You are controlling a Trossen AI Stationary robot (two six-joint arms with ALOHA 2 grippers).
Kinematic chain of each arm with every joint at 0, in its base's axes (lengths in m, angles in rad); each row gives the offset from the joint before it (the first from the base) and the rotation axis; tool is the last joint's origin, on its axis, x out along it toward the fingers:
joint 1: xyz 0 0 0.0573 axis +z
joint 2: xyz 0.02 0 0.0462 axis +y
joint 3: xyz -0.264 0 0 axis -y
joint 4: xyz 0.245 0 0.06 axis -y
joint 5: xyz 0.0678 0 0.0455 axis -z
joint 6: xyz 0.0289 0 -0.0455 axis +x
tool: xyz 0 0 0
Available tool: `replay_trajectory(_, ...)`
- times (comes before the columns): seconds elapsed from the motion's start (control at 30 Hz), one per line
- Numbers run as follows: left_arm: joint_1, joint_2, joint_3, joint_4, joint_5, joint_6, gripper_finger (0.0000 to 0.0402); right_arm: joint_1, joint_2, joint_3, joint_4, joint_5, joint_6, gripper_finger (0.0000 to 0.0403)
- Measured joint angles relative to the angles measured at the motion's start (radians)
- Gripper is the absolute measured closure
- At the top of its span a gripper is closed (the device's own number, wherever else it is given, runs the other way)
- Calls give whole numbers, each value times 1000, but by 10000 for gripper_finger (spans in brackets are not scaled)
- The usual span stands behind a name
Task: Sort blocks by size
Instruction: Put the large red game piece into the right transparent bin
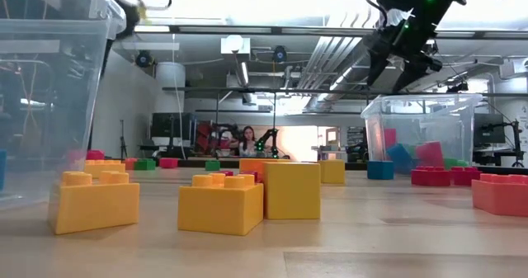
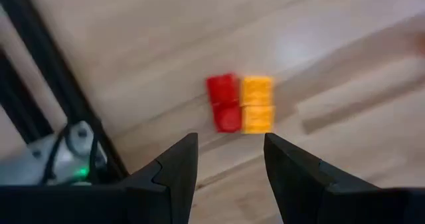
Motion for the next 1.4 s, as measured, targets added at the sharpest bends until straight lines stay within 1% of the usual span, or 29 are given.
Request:
replay_trajectory(0.17, -20, 1, -184, 152, 15, -126, 235, 0, 0, 0, 42, -1, -23, 64)
replay_trajectory(0.33, -12, 7, -295, 357, 23, -177, 219, 0, 0, 0, 58, -1, -23, 64)
replay_trajectory(0.43, 8, 17, -337, 421, 14, -186, 212, 0, 0, 0, 59, -1, -18, 64)
replay_trajectory(0.63, 48, 36, -401, 483, 16, -176, 210, 0, 0, 0, 62, -1, -18, 64)
replay_trajectory(0.77, 63, 37, -447, 564, 62, -159, 210, 0, 0, 0, 62, -1, -18, 64)
replay_trajectory(0.87, 66, 40, -469, 602, 71, -150, 210, 0, 0, 0, 61, -1, -18, 64)
replay_trajectory(1.07, 66, 69, -519, 605, 72, -150, 211, 0, 0, 0, 61, -1, -18, 64)
replay_trajectory(1.17, 66, 85, -529, 607, 51, -163, 211, 0, 0, 0, 61, -1, -18, 64)
replay_trajectory(1.23, 65, 94, -528, 608, 38, -153, 215, 0, 0, 0, 61, 0, -18, 64)
replay_trajectory(1.3, 65, 95, -529, 611, 29, -129, 230, 0, 0, 0, 61, 0, -18, 64)
replay_trajectory(1.4, 65, 93, -527, 616, 20, -96, 277, 0, 0, 0, 64, -20, -15, 64)
